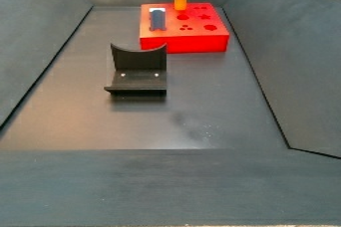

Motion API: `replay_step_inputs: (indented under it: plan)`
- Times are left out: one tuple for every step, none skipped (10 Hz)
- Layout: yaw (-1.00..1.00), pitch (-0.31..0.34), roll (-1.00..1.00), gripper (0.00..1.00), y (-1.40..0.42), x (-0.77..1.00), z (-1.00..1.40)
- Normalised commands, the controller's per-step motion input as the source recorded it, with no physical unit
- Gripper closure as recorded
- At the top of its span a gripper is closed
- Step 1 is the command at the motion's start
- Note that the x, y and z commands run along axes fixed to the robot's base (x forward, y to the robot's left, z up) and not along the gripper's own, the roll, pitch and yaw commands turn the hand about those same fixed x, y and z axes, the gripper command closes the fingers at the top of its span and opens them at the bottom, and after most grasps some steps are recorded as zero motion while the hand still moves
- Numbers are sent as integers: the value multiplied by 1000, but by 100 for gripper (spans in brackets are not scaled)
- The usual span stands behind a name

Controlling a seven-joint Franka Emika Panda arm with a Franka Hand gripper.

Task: Pick up the oval object. Move up. Move to above the board. Insert the oval object.
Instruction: Insert the oval object.

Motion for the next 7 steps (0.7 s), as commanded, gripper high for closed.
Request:
replay_step_inputs:
  plan:
    - [-83, 0, 70, 100, -77, 9, -231]
    - [-54, 0, 106, 100, -114, 17, -180]
    - [-60, 0, 161, 100, -137, 0, -380]
    - [-29, -47, 191, 100, -206, -17, -506]
    - [0, 0, 121, 100, -169, 0, -291]
    - [0, -39, 16, 100, -14, 0, 0]
    - [0, 0, 0, 100, 0, 0, 0]
